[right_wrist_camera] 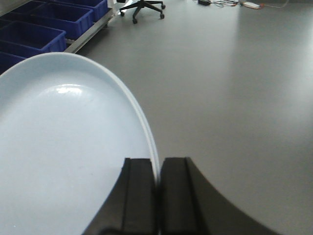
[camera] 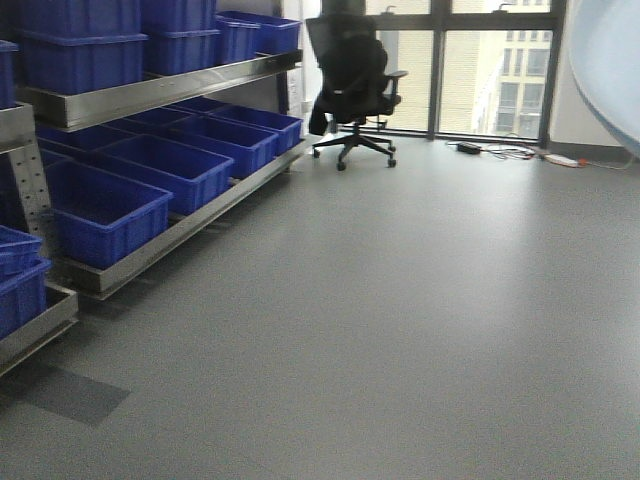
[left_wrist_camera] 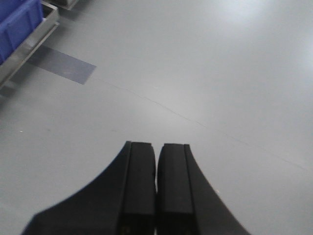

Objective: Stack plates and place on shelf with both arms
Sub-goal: 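Drive across the floor toward the shelf of blue bins, then bring the held plates over an empty blue bin on the shelf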

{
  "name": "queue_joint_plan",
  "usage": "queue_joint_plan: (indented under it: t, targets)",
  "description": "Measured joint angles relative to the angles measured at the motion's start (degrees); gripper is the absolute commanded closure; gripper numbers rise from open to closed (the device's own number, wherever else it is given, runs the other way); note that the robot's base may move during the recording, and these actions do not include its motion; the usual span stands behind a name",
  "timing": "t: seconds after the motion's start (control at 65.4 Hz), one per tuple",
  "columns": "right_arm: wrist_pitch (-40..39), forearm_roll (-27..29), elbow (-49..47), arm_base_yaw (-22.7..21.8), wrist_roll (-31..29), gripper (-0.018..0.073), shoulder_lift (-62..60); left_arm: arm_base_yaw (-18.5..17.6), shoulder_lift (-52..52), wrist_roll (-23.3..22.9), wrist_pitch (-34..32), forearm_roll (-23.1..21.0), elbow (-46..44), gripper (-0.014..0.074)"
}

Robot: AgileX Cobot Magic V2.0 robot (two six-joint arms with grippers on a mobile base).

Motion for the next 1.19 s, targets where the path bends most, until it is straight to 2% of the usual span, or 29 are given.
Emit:
queue_joint_plan:
  t: [1.193]
  targets:
    - [0.00, 0.00, 0.00, 0.00, 0.00, 0.0512, 0.00, 0.00, 0.00, 0.00, -0.13, 0.00, 0.00, 0.0504]
